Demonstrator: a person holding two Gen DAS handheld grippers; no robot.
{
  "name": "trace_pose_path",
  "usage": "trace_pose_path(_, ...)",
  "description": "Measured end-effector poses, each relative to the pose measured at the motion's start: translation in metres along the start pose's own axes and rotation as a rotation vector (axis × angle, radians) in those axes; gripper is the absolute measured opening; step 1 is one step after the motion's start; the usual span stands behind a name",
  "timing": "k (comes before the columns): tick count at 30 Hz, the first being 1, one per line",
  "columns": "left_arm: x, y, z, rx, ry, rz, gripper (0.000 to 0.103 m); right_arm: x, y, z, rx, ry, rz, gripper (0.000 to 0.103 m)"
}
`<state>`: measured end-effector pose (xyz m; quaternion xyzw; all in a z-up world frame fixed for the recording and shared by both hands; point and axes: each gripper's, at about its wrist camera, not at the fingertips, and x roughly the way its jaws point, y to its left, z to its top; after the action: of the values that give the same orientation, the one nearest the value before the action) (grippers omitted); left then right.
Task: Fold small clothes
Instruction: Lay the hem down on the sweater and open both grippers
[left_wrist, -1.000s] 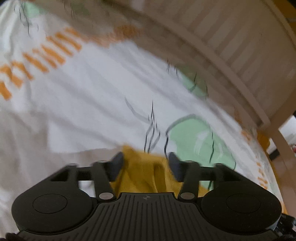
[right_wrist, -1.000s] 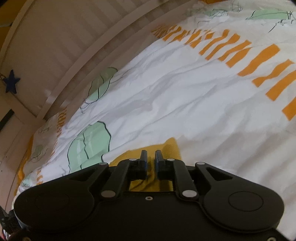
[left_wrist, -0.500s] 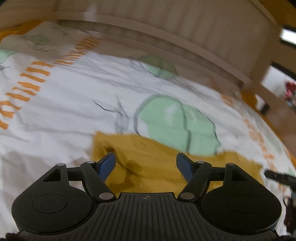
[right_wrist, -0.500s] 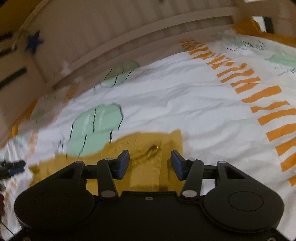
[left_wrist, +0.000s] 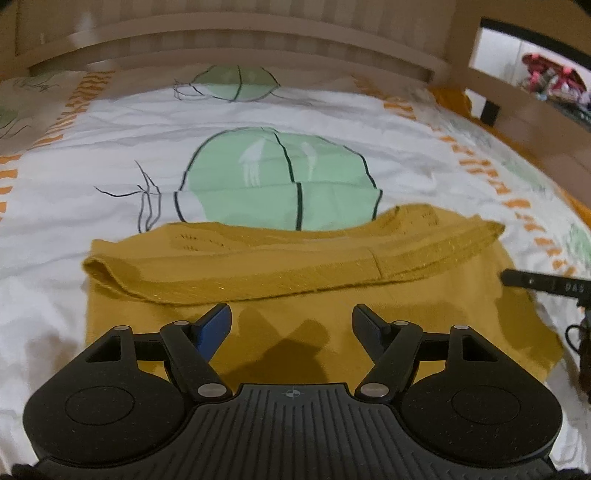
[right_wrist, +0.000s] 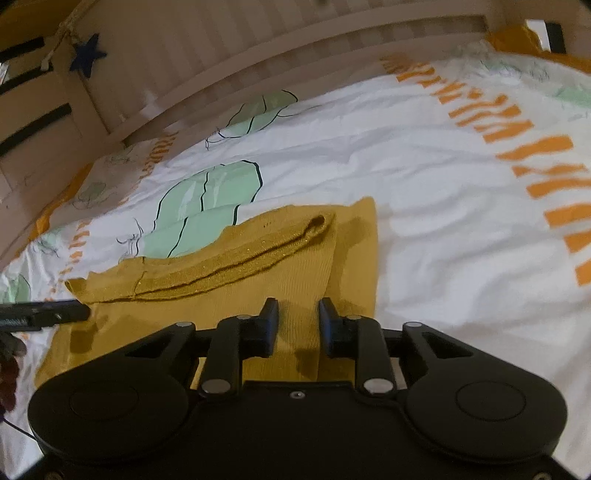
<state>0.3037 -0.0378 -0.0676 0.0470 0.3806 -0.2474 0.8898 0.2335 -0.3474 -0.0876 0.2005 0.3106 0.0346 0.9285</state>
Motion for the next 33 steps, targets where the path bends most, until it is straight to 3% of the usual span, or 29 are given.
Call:
trace_pose_path(3, 0.004, -0.008, -0.001, 0.011, 0.008, 0.003, 0.071, 0.0, -0.004, 0.002, 0.033, -0.003, 0.019, 0.034)
trace_pose_path(5, 0.006, -0.013, 0.0, 0.02, 0.013, 0.002, 0.071, 0.0, -0.002, 0.003, 0.025, 0.003, 0.014, 0.02)
trace_pose_path(7, 0.007, -0.019, 0.001, 0.032, 0.014, 0.001, 0.071, -0.001, 0.001, 0.003, 0.013, 0.006, 0.014, 0.016)
trace_pose_path(12, 0.012, -0.029, 0.003, 0.059, 0.012, 0.001, 0.071, -0.011, 0.006, 0.01, -0.02, -0.026, -0.054, 0.014)
trace_pose_path(13, 0.014, -0.031, 0.004, 0.062, 0.016, 0.003, 0.071, -0.01, 0.005, 0.01, -0.021, -0.02, -0.076, 0.008)
trace_pose_path(21, 0.037, -0.037, 0.009, 0.112, 0.065, 0.06, 0.071, -0.008, 0.001, 0.01, -0.001, 0.004, -0.073, 0.011)
trace_pose_path(24, 0.048, -0.036, 0.02, 0.113, 0.054, 0.098, 0.071, -0.006, 0.001, 0.009, 0.008, 0.011, -0.071, 0.02)
trace_pose_path(31, 0.076, -0.034, 0.043, 0.087, 0.058, 0.141, 0.071, -0.009, -0.001, 0.011, 0.01, 0.006, -0.085, 0.022)
trace_pose_path(33, 0.081, -0.032, 0.048, 0.072, 0.06, 0.147, 0.071, -0.01, -0.003, 0.012, 0.011, 0.005, -0.089, 0.03)
